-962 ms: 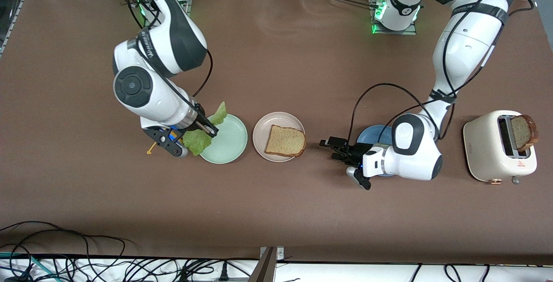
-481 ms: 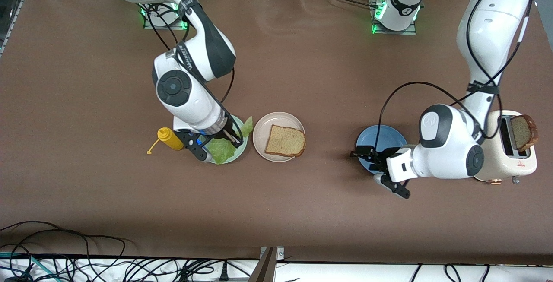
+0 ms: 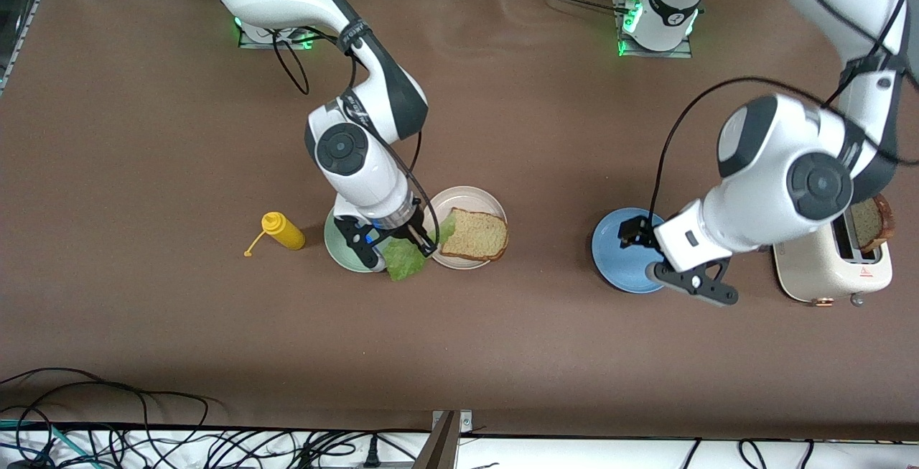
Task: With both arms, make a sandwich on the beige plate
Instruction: 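Lay the lettuce on the bread with the right gripper while the left gripper withdraws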
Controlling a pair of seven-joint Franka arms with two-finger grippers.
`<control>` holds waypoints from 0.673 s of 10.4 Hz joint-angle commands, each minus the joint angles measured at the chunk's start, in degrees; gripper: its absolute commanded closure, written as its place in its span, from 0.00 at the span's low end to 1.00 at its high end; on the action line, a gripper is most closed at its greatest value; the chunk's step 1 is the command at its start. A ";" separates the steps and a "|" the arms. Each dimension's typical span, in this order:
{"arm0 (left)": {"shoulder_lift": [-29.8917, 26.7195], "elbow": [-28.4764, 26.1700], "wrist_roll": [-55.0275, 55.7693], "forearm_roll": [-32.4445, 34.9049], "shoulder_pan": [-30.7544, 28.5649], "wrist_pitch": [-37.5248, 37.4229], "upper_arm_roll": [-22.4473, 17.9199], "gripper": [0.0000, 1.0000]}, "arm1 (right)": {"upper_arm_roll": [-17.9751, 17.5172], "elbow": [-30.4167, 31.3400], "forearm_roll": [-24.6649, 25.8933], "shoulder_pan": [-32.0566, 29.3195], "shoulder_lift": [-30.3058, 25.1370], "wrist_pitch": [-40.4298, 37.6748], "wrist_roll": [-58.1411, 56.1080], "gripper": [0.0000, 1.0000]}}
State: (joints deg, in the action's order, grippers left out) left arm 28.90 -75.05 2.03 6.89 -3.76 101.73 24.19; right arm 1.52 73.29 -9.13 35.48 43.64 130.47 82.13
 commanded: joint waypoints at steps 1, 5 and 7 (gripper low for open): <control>-7.34 -1.77 1.93 3.38 -0.19 -5.37 -0.89 0.00 | 0.50 -1.40 0.60 2.47 2.75 3.64 5.66 1.00; -17.19 -2.74 -4.63 -0.10 -2.48 -15.74 -4.74 0.00 | 0.50 -6.48 0.87 5.03 8.73 7.43 12.61 1.00; -22.28 -6.84 -8.96 -5.12 3.28 -15.77 -14.38 0.00 | 0.50 -7.11 0.69 6.09 10.58 9.09 13.14 1.00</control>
State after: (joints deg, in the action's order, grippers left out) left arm 11.46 -76.36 -3.58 4.57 -4.25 85.54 15.74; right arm 1.54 69.92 -9.13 40.60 51.13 138.45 93.13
